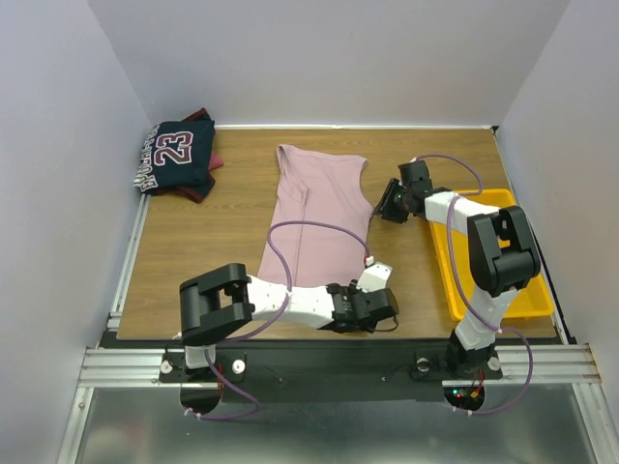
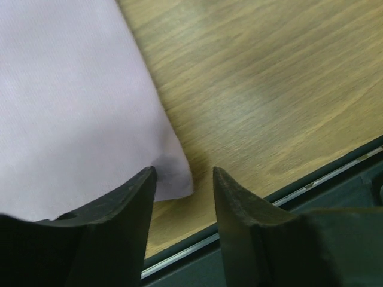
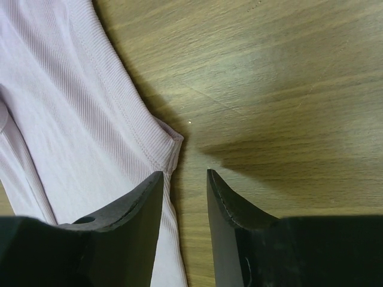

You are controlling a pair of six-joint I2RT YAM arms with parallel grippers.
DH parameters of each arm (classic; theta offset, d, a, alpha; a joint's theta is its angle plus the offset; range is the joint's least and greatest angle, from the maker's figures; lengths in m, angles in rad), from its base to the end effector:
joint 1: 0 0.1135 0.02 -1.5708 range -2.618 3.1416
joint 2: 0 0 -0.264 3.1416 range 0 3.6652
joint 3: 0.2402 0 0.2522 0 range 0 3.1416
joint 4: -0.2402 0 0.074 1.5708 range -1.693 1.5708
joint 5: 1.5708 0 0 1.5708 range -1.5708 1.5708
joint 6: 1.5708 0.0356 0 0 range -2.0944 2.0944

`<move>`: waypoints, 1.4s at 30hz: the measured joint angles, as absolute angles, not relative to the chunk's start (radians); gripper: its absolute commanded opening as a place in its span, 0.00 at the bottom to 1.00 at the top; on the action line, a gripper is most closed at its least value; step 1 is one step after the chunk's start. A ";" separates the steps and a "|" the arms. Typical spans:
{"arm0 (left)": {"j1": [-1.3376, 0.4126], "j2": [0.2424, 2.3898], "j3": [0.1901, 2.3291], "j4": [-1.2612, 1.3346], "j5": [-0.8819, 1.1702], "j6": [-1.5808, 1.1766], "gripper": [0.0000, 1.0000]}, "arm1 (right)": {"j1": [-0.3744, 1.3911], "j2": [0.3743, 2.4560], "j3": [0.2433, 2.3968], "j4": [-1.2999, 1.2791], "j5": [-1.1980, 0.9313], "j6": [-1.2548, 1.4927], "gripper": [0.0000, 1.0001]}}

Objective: Fold and stack the tank tops
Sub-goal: Fold the tank top

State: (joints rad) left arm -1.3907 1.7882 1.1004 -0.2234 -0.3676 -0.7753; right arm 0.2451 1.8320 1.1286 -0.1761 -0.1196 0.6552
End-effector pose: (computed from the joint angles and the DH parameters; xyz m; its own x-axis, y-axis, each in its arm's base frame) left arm 0.0789 -0.3617 0.1774 -0.7161 0.2866 -0.6364 0.5285 0.8183 -0.2261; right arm 0.3710 0.0972 0.1716 -0.7844 0.4274 -0.4495 0.2059 0.8630 0.4613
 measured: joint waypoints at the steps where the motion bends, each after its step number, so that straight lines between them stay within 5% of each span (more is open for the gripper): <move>1: -1.396 1.800 1.110 -0.229 -0.369 -0.775 0.47 | 0.245 1.832 1.129 -0.175 -0.120 0.655 0.41; 16: -1.419 1.824 1.129 -0.267 -0.420 -0.812 0.00 | 0.263 1.817 1.097 -0.157 -0.123 0.658 0.41; 42: -1.411 1.757 1.047 -0.205 -0.371 -0.847 0.00 | 0.296 1.875 1.140 -0.147 -0.048 0.669 0.41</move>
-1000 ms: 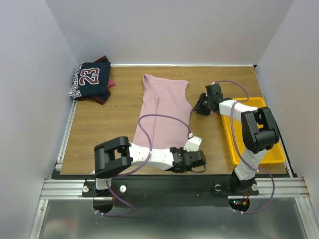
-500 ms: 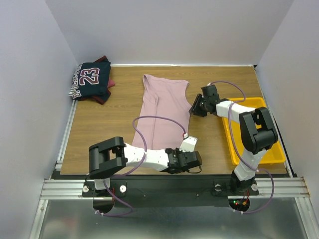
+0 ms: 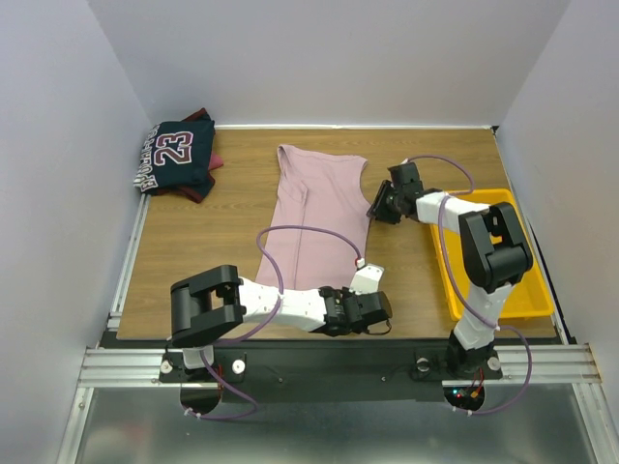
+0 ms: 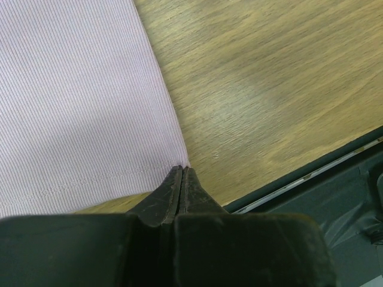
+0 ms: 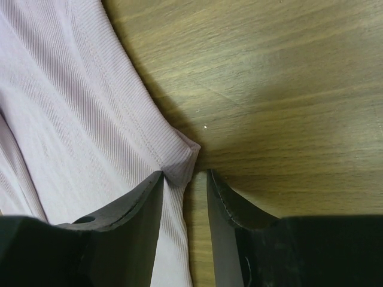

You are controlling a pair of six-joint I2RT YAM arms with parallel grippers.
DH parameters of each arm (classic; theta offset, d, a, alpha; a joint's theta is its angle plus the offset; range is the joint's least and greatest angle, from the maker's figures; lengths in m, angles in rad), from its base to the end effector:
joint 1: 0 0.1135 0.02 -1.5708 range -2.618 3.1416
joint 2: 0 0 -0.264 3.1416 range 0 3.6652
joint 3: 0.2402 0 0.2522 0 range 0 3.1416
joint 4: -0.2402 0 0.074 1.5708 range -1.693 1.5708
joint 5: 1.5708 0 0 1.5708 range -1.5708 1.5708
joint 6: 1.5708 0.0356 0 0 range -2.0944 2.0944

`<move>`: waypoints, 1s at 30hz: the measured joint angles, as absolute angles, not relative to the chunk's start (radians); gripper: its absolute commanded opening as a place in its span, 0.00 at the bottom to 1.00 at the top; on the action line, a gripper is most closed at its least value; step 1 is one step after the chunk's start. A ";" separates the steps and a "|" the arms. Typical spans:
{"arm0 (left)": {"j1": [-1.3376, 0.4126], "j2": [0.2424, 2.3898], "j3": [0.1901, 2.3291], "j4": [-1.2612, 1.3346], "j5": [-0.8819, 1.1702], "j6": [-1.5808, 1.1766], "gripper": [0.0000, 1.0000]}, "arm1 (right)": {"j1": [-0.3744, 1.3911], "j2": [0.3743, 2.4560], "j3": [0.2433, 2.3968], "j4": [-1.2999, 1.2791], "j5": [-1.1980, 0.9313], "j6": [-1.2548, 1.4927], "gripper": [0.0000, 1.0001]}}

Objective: Fold and stack the tank tops
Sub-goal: Fold the tank top

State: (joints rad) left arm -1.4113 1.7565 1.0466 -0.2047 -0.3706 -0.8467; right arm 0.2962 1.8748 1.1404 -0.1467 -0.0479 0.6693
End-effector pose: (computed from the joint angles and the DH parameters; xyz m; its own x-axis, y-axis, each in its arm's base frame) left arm 0.0697 -0.3524 0.1739 -0.7465 0.2439 -0.6191 0.4921 0.8286 -0.2669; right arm 0.3732 0.1157 0.1613 -0.7776 0.4106 -0.4761 0.2063 0.8820 0.4238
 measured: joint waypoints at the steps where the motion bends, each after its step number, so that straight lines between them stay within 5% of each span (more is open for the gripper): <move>1: -1.411 1.757 1.047 -0.204 -0.369 -0.847 0.00 | 0.296 1.876 1.143 -0.145 -0.047 0.669 0.41; 4: -1.411 1.757 1.047 -0.200 -0.367 -0.846 0.00 | 0.296 1.882 1.145 -0.141 -0.041 0.670 0.39; 15: -1.411 1.739 1.046 -0.174 -0.340 -0.831 0.00 | 0.296 1.893 1.150 -0.128 0.020 0.674 0.01; 30: -1.419 1.705 1.023 -0.115 -0.313 -0.795 0.00 | 0.304 1.840 1.114 -0.143 0.178 0.632 0.01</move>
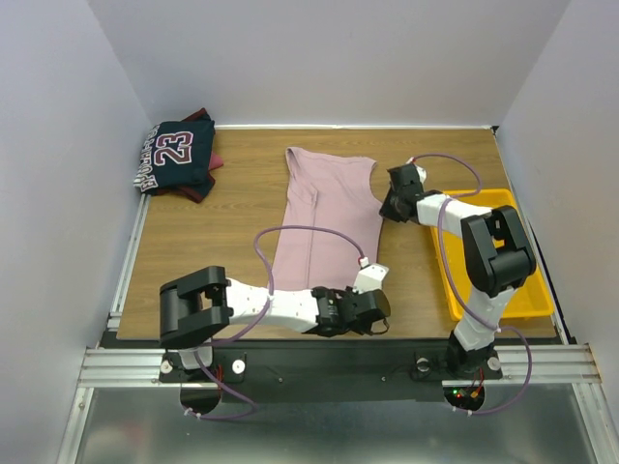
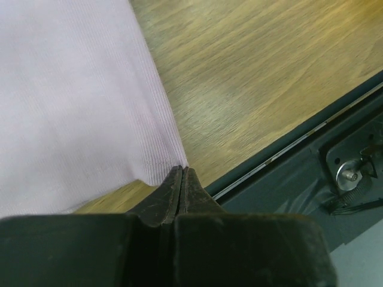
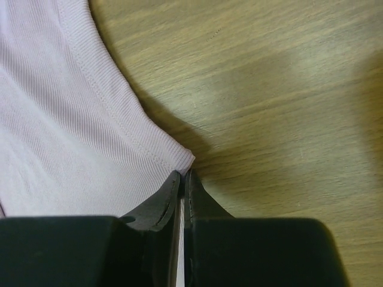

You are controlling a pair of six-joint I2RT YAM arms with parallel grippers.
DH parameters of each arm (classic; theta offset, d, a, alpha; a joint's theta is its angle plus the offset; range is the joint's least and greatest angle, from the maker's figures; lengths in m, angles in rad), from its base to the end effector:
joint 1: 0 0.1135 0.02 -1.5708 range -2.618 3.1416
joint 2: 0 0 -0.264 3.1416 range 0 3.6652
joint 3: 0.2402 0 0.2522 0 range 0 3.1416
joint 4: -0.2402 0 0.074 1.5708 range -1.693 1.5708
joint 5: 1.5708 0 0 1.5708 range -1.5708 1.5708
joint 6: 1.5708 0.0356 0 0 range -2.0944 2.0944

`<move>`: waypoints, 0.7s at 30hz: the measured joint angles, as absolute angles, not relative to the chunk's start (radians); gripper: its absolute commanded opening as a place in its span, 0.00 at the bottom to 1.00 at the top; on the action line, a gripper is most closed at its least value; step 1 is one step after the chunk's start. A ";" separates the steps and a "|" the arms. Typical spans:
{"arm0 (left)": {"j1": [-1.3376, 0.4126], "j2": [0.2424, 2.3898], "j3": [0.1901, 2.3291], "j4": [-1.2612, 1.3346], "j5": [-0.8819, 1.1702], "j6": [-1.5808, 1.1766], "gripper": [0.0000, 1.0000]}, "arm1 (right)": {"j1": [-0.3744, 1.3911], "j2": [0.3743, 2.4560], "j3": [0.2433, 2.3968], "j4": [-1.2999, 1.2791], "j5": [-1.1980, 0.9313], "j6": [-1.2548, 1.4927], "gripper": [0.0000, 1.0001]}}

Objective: Fold and stack the tank tops
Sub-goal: Fold the tank top

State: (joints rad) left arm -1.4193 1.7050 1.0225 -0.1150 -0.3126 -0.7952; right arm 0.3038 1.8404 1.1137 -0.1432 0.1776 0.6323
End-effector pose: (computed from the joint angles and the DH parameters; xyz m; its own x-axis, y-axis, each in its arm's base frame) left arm 0.0649 -0.3528 0.1900 -0.7241 0.2411 -0.6462 0.5588 0.7543 -0.3446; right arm 0.3679 0.1087 0.1667 -0.6980 0.3908 -0.6000 0.2812 0.9202 0.2722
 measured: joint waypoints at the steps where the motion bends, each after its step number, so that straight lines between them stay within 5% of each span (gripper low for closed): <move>1: -1.415 1.691 1.008 -0.107 -0.312 -0.798 0.00 | 0.309 1.840 1.121 -0.152 0.182 0.628 0.00; 21: -1.207 1.316 0.631 -0.039 -0.283 -0.938 0.00 | 0.498 2.044 1.525 -0.247 0.222 0.649 0.00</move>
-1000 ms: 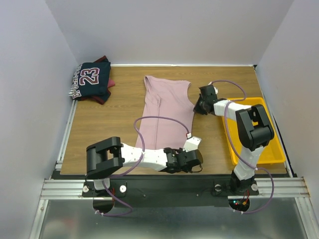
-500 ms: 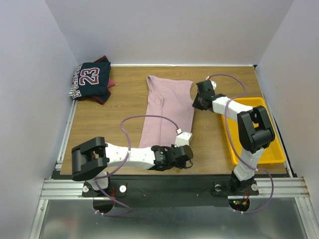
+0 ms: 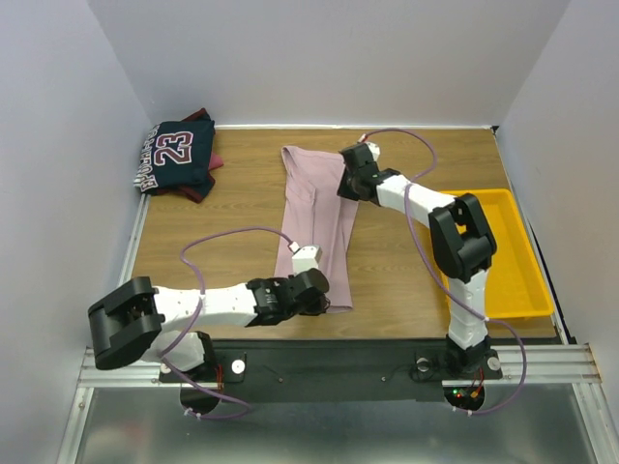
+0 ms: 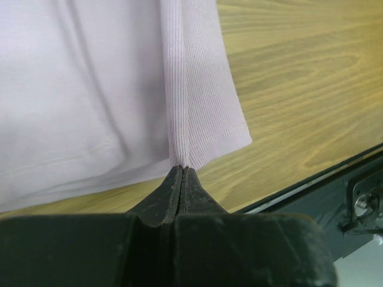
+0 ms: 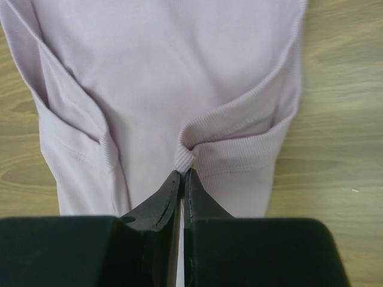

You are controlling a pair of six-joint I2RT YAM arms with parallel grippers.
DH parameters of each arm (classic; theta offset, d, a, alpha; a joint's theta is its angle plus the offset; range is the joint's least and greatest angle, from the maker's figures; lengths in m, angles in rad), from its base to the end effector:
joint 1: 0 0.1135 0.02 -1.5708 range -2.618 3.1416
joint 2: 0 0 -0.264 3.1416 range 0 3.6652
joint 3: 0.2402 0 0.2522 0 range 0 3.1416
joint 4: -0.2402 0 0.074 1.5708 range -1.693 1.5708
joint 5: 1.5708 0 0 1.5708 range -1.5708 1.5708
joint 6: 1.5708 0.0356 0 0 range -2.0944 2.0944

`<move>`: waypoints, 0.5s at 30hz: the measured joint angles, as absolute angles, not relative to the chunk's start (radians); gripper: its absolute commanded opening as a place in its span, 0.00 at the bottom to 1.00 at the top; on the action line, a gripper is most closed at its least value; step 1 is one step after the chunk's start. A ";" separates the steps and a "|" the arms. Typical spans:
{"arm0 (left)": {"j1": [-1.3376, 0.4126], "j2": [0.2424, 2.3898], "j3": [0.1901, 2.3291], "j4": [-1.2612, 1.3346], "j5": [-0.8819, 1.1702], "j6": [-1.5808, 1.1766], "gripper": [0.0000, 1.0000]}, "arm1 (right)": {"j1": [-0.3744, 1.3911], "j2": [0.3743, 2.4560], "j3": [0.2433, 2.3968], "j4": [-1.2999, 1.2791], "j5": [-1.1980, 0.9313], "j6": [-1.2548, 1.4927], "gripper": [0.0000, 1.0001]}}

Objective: Fold and stack the tank tops
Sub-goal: Fold the tank top

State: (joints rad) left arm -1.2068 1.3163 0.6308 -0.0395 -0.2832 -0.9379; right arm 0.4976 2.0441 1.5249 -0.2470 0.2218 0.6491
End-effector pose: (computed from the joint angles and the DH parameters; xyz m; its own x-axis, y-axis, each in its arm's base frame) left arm 0.1026 -0.2414 0.1886 -0.8031 -0.0667 -0.5921 0.2963 0.8175 -0.4939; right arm 0.4089 0.2132 0.2036 -0.6826 0.3002 -0.6662 0.1084 0.9432 0.3140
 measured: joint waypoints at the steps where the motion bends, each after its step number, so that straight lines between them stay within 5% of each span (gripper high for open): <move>1: -1.195 1.299 0.620 -0.043 -0.280 -0.944 0.00 | 0.506 2.066 1.550 -0.255 0.222 0.652 0.00; 15: -1.116 1.225 0.542 -0.067 -0.247 -0.996 0.00 | 0.566 2.214 1.713 -0.285 0.224 0.670 0.00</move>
State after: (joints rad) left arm -1.1160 1.2247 0.5415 -0.0666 -0.2474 -0.9958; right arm 0.5663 2.2139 1.7126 -0.2852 0.2237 0.6704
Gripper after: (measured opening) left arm 0.047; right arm 0.073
